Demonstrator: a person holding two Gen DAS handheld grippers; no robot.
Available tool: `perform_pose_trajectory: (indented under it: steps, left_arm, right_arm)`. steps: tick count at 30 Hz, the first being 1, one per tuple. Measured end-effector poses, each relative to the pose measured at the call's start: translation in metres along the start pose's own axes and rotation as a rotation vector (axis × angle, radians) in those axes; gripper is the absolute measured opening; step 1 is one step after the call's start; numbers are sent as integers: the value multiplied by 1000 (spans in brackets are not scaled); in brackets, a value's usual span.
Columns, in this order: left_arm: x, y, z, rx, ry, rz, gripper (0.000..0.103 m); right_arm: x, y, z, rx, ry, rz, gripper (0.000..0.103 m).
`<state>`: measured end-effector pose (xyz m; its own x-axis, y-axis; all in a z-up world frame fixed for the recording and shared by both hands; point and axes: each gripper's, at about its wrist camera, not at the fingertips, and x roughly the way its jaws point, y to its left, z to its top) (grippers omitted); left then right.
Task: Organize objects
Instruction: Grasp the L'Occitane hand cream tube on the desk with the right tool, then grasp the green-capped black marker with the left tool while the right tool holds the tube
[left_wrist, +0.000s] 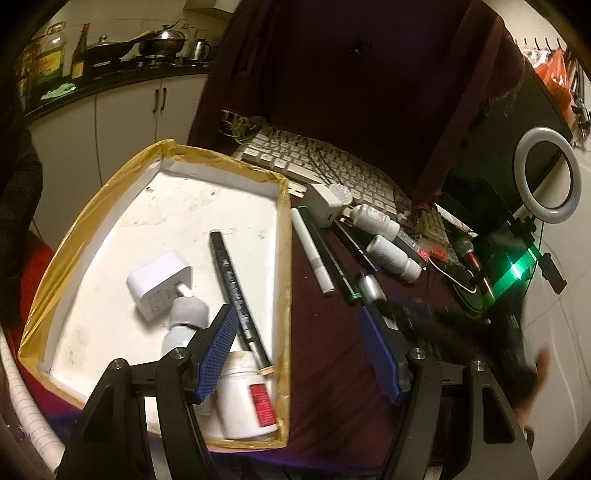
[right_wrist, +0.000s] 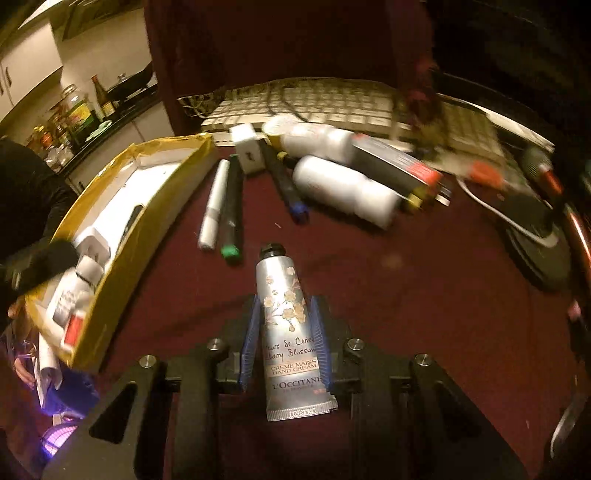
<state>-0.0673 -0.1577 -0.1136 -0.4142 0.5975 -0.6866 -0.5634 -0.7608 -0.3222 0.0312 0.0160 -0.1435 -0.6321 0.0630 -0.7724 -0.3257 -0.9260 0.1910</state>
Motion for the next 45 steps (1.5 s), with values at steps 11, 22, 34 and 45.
perform_pose_trajectory:
  steps: [11, 22, 34, 45]
  left_arm:
    - [89, -60, 40, 112, 195, 25, 56]
    - [145, -69, 63, 139, 279, 168, 35]
    - [162, -69, 62, 173, 293, 302, 21]
    - [80, -66, -15, 230, 296, 152, 12]
  right_arm:
    - [-18, -20, -20, 53, -58, -36, 26]
    - [-19, -29, -21, 91, -79, 17, 27]
    - [-19, -33, -24, 102, -75, 26, 27]
    - [-14, -16, -21, 25, -52, -38, 30]
